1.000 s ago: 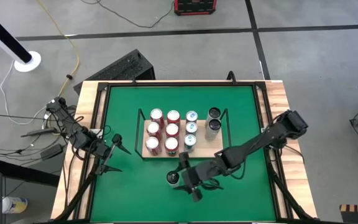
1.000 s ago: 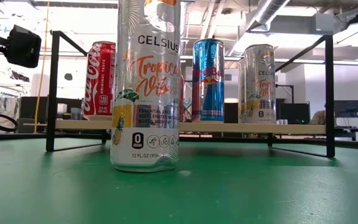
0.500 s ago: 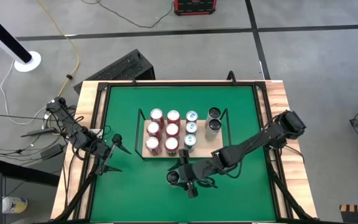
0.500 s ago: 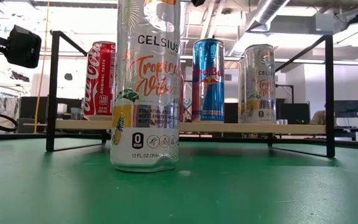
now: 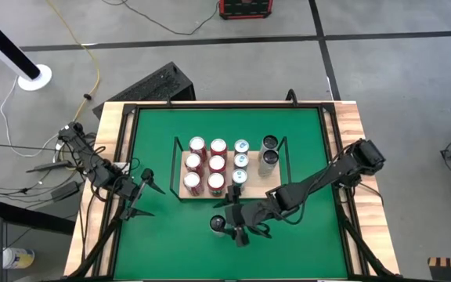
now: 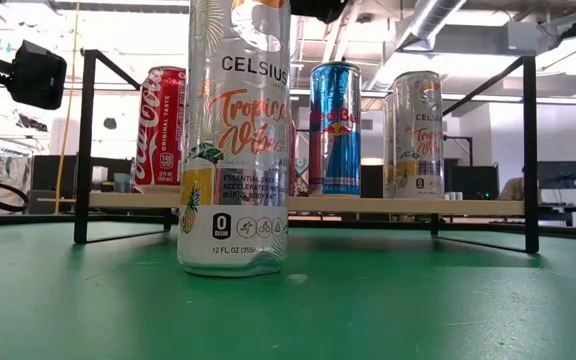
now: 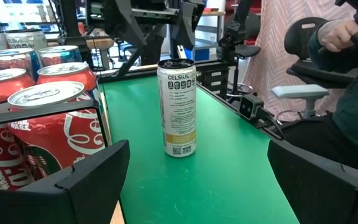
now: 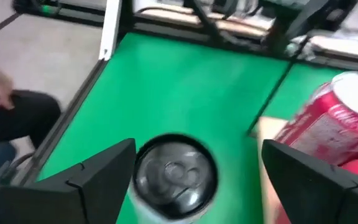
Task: Place canned beverage on shelf
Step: Put the white-yellow soda can on the shelf aligned with the other white-yellow soda cans
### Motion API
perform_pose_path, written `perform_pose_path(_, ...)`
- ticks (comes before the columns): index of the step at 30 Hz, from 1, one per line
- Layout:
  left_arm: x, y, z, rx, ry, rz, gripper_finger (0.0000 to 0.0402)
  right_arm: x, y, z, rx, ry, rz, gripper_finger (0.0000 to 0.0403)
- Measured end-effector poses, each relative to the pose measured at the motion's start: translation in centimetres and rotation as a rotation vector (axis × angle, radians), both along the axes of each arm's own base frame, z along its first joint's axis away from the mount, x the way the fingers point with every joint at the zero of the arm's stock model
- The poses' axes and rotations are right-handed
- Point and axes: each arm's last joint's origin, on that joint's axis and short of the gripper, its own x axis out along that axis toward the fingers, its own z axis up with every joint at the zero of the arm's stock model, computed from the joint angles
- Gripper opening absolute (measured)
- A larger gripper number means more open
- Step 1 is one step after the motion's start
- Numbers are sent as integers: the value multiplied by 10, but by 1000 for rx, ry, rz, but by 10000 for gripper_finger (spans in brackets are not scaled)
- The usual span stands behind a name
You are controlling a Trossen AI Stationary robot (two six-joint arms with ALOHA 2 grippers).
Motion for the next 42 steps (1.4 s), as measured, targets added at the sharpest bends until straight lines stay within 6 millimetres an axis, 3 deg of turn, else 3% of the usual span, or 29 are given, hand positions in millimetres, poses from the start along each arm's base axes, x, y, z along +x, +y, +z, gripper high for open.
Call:
perform_pose_path(7,0,0,0,0,0,1,368,-2,3,-3,56,42,81,386)
perform_pose_path(21,0,0,0,3,3,2,368,10,6,-30,18,76,51,383)
perform_pose_path(37,0,0,0,4,4,1,368,10,7,-27,25,56,40,383)
perform_pose_path(42,0,0,0,4,4,1,368,9,8,-27,21,58,39,364)
